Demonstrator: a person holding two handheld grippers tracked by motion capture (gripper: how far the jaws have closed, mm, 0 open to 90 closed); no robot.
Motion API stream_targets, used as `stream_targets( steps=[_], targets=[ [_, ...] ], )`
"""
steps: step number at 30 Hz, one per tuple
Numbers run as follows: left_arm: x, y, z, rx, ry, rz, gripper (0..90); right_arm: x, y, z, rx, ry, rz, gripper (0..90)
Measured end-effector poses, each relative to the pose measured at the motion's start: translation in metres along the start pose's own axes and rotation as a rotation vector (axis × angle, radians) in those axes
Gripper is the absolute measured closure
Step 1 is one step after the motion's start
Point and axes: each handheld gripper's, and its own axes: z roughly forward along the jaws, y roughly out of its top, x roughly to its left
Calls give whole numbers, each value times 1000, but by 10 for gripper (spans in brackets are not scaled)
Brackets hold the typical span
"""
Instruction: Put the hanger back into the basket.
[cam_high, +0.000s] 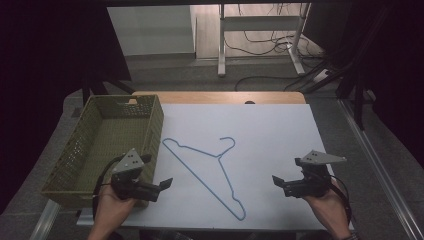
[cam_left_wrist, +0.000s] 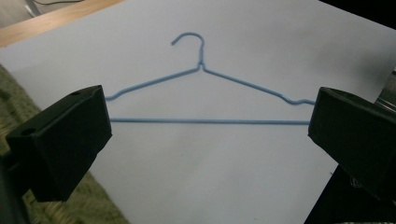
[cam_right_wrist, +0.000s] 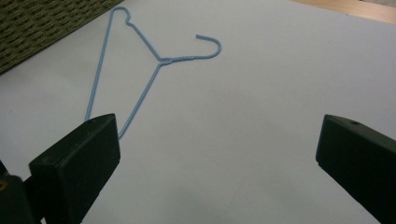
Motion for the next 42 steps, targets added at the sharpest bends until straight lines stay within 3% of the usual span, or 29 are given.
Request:
stream_targets(
  steps=[8,16,20,32,39,42],
  targets=[
    [-10,13,28,29,-38,42,0,0,12,7,25,0,-19,7],
    [-13,17,53,52,-64,49,0,0,23,16,5,18,-14,26],
    [-10,16,66,55,-80,34,0,0,31,24,0,23,-12,29],
    [4,21,100,78,-93,13,0,-7,52,70,72,7,-17,5],
    [6,13,116,92,-93,14,0,-7,63,98,98,20,-21,0],
    [6,8,120,101,-89,19,0,-8,71,116,114,2,-34,28]
  ],
)
